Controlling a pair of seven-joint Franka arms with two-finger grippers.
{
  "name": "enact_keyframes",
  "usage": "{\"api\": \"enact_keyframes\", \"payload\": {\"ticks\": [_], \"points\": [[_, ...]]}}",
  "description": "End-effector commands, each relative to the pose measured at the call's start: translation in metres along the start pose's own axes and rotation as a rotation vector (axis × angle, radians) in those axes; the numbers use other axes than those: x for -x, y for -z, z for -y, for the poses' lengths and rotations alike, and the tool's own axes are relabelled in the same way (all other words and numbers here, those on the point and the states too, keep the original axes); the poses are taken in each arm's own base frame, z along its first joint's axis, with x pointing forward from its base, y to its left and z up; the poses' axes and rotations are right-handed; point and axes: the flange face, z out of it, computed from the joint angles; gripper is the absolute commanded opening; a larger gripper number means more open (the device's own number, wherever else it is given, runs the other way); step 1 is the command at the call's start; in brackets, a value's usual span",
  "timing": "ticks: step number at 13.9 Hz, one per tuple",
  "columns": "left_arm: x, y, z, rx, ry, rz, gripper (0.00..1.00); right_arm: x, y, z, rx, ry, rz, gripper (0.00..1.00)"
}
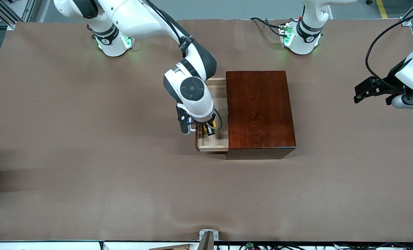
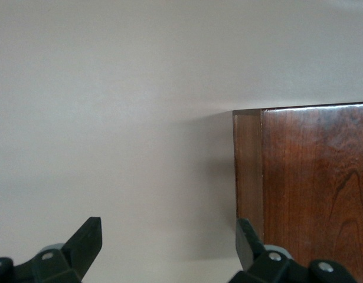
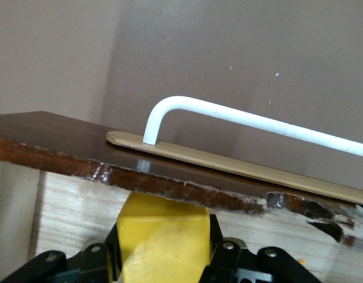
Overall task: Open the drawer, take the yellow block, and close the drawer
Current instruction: 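Lift the yellow cube out of the drawer with the right gripper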
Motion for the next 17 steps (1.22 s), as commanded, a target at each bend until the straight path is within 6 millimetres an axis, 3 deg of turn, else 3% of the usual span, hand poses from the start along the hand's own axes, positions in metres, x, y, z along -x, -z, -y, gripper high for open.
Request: {"api": "enact_keyframes", "payload": {"ticks": [1, 3, 6, 10, 13, 17], "points": [[0.002, 0.0, 0.001, 0.017, 0.026, -0.002, 1.0, 0.001, 0.01, 0.002, -0.017, -0.005, -0.001, 0.0], [0.002, 0.0, 0.001, 0.012, 0.025, 0.003, 1.0, 0.002, 0.023, 0.003, -0.026, -0.003, 0.01, 0.0], [0.002, -0.001, 0.001, 0.011, 0.025, 0.004, 1.0, 0.005, 0.066, -0.001, -0.046, 0.002, 0.03, 0.0], [0.002, -0.002, 0.001, 0.011, 0.025, 0.006, 1.0, -0.005, 0.138, -0.012, -0.039, 0.001, 0.068, 0.0], [0.002, -0.002, 0.001, 0.011, 0.025, 0.006, 1.0, -0.028, 0.178, -0.017, -0.019, 0.065, 0.068, 0.0], [0.002, -0.002, 0.001, 0.011, 0.025, 0.006, 1.0, -0.087, 0.216, -0.016, 0.026, 0.224, 0.054, 0.0]]}}
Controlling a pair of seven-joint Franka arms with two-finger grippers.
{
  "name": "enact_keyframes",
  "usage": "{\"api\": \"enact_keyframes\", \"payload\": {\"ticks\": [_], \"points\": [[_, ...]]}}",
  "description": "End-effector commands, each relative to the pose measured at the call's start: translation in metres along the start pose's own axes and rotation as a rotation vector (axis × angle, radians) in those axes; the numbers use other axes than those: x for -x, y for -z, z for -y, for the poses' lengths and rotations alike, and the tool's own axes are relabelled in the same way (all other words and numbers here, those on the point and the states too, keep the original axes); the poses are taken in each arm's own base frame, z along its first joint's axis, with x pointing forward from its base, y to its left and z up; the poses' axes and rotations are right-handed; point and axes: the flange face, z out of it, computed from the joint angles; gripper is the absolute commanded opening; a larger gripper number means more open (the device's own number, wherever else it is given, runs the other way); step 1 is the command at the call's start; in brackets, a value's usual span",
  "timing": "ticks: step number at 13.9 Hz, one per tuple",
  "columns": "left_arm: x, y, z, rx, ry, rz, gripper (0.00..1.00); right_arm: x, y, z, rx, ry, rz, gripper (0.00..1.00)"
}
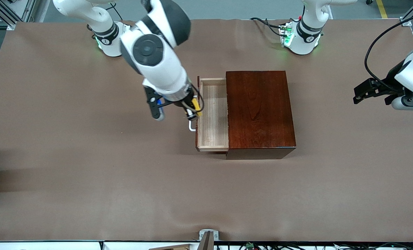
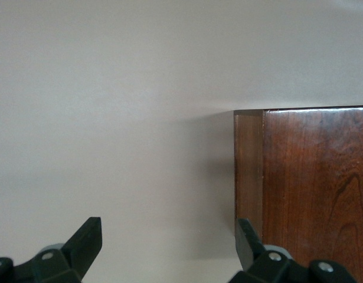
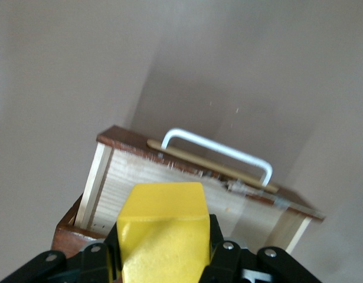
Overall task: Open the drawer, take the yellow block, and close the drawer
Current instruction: 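Lift the yellow cube out of the drawer with the right gripper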
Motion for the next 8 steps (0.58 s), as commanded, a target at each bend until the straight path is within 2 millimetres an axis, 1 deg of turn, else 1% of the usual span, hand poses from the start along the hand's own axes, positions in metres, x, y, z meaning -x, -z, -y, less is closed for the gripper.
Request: {"api": "enact_keyframes", "payload": {"ticks": [1, 3, 5, 7, 8], "points": [[0.002, 0.001, 0.001, 0.011, 0.01, -0.001, 1.0, -0.041, 0.021, -0.008, 0.041, 0.12, 0.006, 0.0], [0.002, 0.001, 0.001, 0.011, 0.01, -0.001, 1.0, -0.077, 0.024, -0.012, 0.082, 0.223, 0.005, 0.0], [0.002, 0.001, 0.001, 0.011, 0.01, -0.001, 1.0, -0.126, 0.018, -0.016, 0.108, 0.334, 0.008, 0.0], [0.002, 0.001, 0.001, 0.011, 0.01, -0.001, 1.0, -0.182, 0.015, -0.018, 0.12, 0.435, 0.017, 0.0], [0.002, 0.001, 0.001, 0.011, 0.011, 0.001, 1.0, -0.213, 0.017, -0.02, 0.121, 0.475, 0.017, 0.0]]}}
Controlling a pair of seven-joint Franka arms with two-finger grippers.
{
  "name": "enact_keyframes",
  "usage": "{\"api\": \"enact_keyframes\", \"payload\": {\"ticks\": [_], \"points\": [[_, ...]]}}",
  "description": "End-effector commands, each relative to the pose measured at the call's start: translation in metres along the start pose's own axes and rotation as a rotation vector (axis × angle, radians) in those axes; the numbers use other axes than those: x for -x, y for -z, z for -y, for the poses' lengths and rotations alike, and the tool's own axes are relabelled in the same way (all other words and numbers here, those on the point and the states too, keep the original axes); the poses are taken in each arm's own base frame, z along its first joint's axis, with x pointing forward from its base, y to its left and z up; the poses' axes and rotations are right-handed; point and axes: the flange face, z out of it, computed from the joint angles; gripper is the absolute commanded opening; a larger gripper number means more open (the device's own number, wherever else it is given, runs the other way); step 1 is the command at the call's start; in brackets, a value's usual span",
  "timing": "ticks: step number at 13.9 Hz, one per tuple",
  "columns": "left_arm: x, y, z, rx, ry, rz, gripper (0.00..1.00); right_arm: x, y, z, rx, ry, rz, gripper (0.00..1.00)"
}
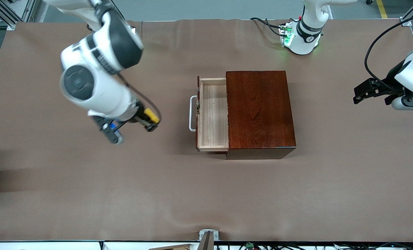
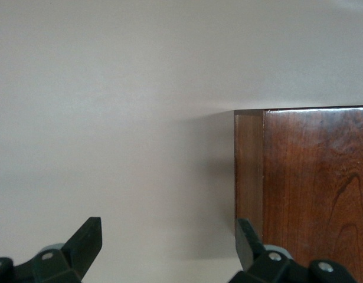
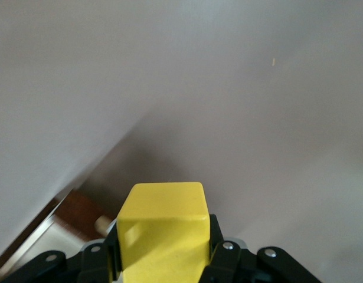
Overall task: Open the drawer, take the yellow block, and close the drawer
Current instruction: 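Lift the yellow cube out of the drawer with the right gripper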
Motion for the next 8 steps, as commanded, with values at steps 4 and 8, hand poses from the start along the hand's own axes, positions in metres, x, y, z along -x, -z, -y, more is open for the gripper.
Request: {"api": "enact_keyframes", "payload": {"ticks": [4, 8], "points": [[0.004, 0.002, -0.016, 0.012, -0.004, 0.001, 1.0, -0.126, -0.016, -0.082, 0.038, 0.286, -0.054, 0.0], [0.013, 0.006, -0.089, 0.025, -0.136, -0.003, 1.0, -0.199, -0.048, -0.14, 0.036, 0.503, -0.08, 0.0]]}}
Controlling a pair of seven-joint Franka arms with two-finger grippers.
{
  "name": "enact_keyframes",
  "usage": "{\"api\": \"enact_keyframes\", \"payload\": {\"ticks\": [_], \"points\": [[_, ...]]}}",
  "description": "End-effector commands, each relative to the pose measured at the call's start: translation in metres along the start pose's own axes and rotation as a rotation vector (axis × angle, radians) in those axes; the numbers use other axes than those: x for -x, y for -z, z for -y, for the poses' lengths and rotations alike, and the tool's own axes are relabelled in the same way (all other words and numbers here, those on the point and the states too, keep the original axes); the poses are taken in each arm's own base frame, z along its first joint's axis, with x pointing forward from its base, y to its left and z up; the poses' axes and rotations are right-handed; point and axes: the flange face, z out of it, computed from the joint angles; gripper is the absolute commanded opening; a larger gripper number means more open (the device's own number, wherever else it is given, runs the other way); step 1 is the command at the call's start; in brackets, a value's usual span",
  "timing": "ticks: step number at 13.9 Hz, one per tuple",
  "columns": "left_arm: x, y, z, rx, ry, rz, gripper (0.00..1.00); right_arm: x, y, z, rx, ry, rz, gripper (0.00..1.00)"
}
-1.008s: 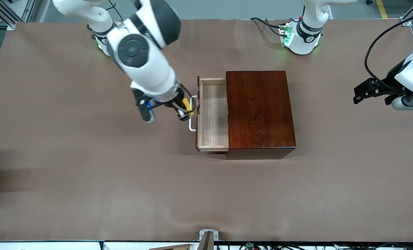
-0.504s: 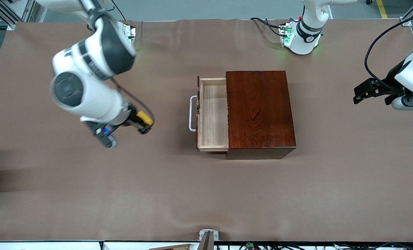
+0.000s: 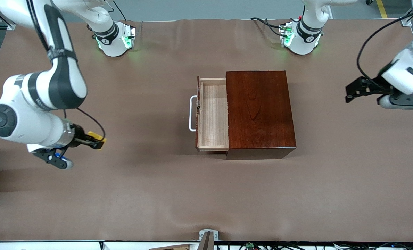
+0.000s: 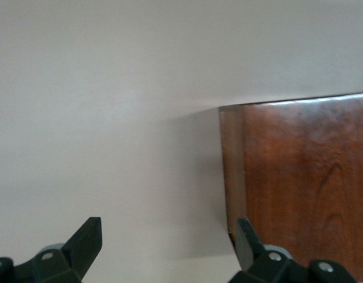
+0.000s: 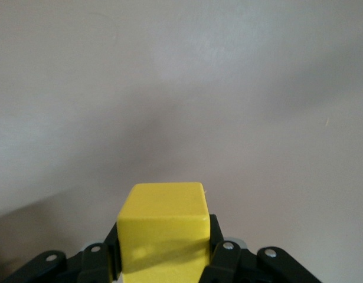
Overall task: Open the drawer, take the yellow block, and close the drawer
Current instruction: 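Set the cube on the table while the left gripper reaches the drawer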
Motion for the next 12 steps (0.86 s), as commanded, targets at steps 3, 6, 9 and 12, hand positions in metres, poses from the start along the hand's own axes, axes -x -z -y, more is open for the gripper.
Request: {"api": "enact_keyframes", "payload": {"ticks": [3, 6, 9, 12], "points": [[0.024, 0.024, -0.138, 0.03, -0.228, -0.04, 1.0, -0.027, -0.034, -0.08, -0.001, 0.275, 0.008, 0.0], [0.056, 0.029, -0.223, 0.045, -0.388, -0.059, 1.0, -0.045, -0.072, -0.107, 0.007, 0.437, 0.026, 0.0], [0.05, -0.003, -0.272, 0.105, -0.496, -0.052, 1.0, -0.062, -0.116, -0.123, 0.022, 0.426, -0.006, 0.0], [0.045, -0.041, -0.349, 0.116, -0.714, -0.103, 1.0, -0.075, -0.153, -0.134, 0.032, 0.376, -0.019, 0.0]]}}
